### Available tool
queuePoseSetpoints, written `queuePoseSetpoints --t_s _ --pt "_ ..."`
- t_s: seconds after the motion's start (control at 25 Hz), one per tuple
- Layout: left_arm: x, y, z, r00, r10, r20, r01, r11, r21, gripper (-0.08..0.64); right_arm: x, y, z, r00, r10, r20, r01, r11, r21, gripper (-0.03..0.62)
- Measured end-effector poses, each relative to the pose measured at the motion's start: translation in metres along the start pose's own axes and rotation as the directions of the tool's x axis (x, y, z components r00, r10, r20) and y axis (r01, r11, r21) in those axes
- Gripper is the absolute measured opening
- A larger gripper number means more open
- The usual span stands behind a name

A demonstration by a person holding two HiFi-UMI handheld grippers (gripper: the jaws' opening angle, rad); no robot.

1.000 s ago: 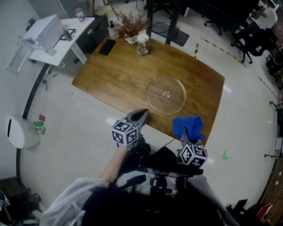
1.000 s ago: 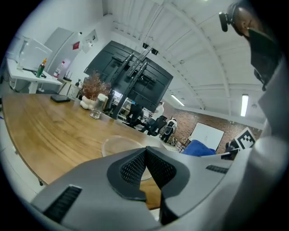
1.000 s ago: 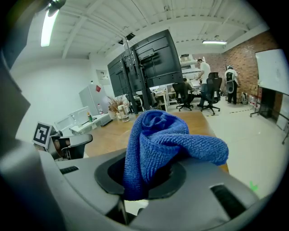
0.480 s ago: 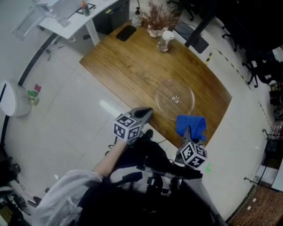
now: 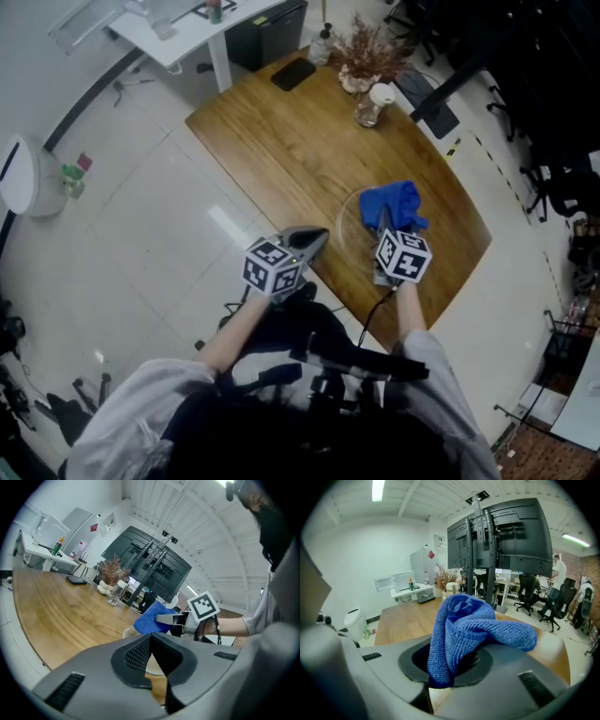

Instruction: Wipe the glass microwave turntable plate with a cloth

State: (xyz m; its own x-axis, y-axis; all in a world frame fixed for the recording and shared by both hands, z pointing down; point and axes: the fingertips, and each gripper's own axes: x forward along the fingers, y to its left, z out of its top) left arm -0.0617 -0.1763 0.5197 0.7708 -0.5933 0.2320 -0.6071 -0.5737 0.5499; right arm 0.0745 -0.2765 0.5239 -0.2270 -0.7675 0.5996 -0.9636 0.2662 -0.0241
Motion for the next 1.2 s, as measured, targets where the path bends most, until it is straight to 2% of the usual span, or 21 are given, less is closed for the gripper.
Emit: queuePoseSetpoints --t_s 0.12,0.24,0.4,0.56,0.76,0.88,1.0,1.2 --pt "0.001 0.004 0.006 1.0 0.008 0.009 -0.008 1.0 -0.001 -0.001 0.034 -0.006 -0.007 0.996 -0.046 -0.073 0.042 0.997 -0.063 0.078" --pt "0.0 0.005 0.006 1.0 0.017 0.006 -0.016 1.0 -0.004 0.0 0.036 -0.007 -0.024 0.991 -0.073 -0.112 0.071 0.997 -0.018 0.078" --pt "0.0 0.012 0.001 0.999 0.03 -0.012 -0.03 1.0 -0.01 0.0 0.013 0.006 -0.044 0.995 0.007 -0.096 0.004 0.994 0.111 0.078" --pt "0.009 0.016 -0.004 0.999 0.025 -0.038 -0.026 1.0 -0.017 0.0 -0.014 0.017 -0.074 0.992 0.063 -0.108 -0.044 0.985 0.169 0.078" --pt "0.027 0.013 -0.005 0.998 0.003 -0.059 -0.004 1.0 -0.011 0.0 -0.047 0.033 -0.099 0.987 0.102 -0.126 -0.078 0.981 0.18 0.078" --pt "0.04 0.01 -0.006 0.997 -0.008 -0.077 0.007 1.0 -0.009 0.0 -0.057 0.038 -0.107 0.982 0.12 -0.143 -0.102 0.986 0.13 0.078" --pt "0.052 0.004 -0.007 0.996 -0.022 -0.092 0.022 1.0 -0.002 0.0 -0.057 0.028 -0.099 0.984 0.118 -0.133 -0.106 0.99 0.095 0.078" --pt "0.062 -0.002 -0.008 0.993 -0.031 -0.11 0.032 0.999 0.009 0.0 -0.033 -0.019 -0.044 0.998 0.055 -0.031 -0.051 0.993 0.106 0.078"
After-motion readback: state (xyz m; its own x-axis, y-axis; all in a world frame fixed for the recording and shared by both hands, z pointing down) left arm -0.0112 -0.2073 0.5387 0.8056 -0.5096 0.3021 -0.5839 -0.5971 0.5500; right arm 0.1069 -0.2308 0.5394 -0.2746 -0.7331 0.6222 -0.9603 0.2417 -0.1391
